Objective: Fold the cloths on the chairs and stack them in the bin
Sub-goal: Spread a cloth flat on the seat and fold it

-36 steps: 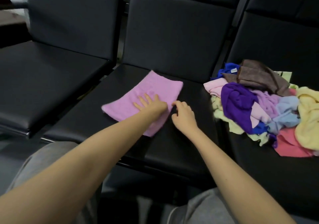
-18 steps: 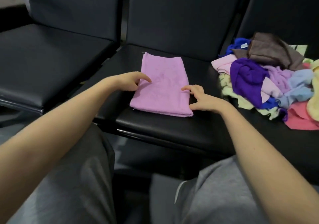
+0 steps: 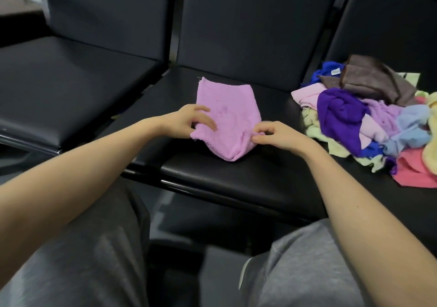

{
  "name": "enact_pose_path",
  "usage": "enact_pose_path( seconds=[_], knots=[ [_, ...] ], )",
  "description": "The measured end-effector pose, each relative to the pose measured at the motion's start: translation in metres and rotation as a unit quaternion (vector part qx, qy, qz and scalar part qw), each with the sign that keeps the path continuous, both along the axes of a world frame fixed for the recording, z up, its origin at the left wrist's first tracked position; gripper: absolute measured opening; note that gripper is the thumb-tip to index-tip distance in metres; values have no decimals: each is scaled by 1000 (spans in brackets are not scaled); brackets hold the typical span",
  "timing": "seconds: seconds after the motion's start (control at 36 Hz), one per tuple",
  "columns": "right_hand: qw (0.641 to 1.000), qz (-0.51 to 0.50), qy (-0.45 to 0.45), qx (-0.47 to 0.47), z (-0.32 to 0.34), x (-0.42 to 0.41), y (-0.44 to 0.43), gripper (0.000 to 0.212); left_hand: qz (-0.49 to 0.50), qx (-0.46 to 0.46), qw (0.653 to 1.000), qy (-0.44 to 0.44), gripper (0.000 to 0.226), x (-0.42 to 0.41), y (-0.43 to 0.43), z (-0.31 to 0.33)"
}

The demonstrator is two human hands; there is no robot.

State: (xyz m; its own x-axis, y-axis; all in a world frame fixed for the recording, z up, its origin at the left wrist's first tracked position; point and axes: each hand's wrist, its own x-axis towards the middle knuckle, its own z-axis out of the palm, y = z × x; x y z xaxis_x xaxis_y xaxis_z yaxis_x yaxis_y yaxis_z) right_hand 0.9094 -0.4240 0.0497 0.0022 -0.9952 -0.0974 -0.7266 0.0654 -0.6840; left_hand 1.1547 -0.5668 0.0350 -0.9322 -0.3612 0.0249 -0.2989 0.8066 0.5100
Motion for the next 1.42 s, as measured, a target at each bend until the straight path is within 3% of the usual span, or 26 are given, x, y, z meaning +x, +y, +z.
enact_pose_path(
  seconds=[0.08,0.17,0.22,0.31,0.36,0.44,0.5,0.61,0.75,0.81,0.89,1.06,1.17,1.25,1.36,1.42],
  knots=[
    [995,19,-62,77,3,-6,2,62,1,130,991,22,17,0,4,8],
    [983,69,-69,154,10,-11,3,75,-41,218,974,-39,20,2,6,18],
    [970,102,-99,196,18,-10,5,81,-74,216,966,-117,24,4,9,26],
    [968,88,-171,160,26,-5,1,55,-45,233,968,-88,23,1,6,33],
    [977,10,-212,39,28,3,-7,19,32,320,947,5,9,-6,4,36],
    [931,-164,-309,-101,26,10,-24,16,197,397,886,137,14,-19,-10,32],
    [908,-215,-349,-87,19,12,-33,17,308,398,848,165,28,-23,-20,20],
    [942,-243,-232,22,-6,14,-41,16,418,340,835,109,34,-27,-21,8],
    [937,-284,-197,-50,-9,14,-43,38,440,277,843,139,4,-38,-15,10],
    [934,-276,-211,-86,-8,17,-45,42,440,246,846,177,15,-40,-16,9],
    [929,-291,-205,-106,-9,22,-50,43,451,208,849,181,4,-39,-13,9],
    [929,-346,-129,-36,-11,24,-58,39,477,197,853,73,59,-42,-3,7],
    [925,-361,-116,11,-8,24,-57,48,466,147,872,28,53,-48,6,10],
    [919,-353,-164,57,-6,22,-52,44,446,218,865,70,45,-51,8,14],
    [903,-342,-248,80,0,16,-48,50,441,338,824,108,38,-53,20,20],
    [892,-338,-280,103,4,15,-44,37,426,416,797,102,31,-53,24,21]
  ],
)
